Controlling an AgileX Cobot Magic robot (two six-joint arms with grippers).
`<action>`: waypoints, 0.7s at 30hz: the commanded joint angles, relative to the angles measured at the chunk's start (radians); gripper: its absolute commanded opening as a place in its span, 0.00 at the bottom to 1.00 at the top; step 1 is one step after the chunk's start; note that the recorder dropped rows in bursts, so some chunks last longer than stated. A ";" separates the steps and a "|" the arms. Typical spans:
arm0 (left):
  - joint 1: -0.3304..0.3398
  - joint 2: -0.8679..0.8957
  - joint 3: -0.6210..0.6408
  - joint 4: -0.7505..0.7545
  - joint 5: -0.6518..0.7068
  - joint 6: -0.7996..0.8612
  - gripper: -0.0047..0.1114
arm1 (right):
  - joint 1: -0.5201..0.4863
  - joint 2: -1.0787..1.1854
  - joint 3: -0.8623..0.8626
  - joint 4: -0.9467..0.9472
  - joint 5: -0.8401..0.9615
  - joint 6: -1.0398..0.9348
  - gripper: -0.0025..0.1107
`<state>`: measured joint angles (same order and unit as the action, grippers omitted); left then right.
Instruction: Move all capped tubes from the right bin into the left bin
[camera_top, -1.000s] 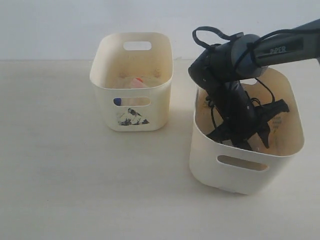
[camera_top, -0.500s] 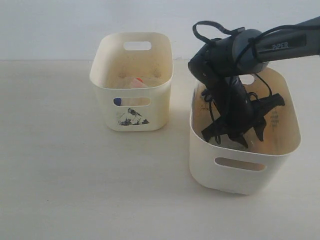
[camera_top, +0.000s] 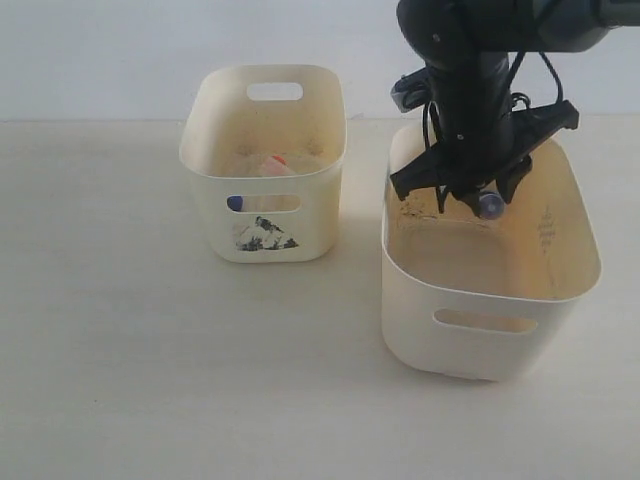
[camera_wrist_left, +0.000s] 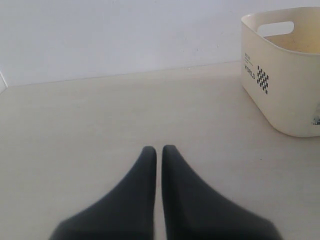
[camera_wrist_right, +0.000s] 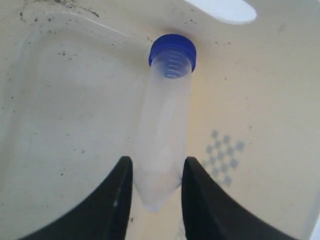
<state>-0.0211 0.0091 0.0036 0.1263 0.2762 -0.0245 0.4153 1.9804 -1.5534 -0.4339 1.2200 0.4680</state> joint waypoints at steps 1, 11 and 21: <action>0.001 -0.002 -0.004 -0.007 -0.014 -0.012 0.08 | -0.006 -0.049 -0.006 0.005 0.001 -0.034 0.02; 0.001 -0.002 -0.004 -0.007 -0.014 -0.012 0.08 | -0.006 -0.200 -0.006 0.092 -0.032 -0.064 0.02; 0.001 -0.002 -0.004 -0.007 -0.014 -0.012 0.08 | -0.006 -0.064 -0.002 0.219 -0.063 0.002 0.20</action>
<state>-0.0211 0.0091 0.0036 0.1263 0.2762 -0.0245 0.4153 1.8793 -1.5534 -0.2635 1.1661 0.4543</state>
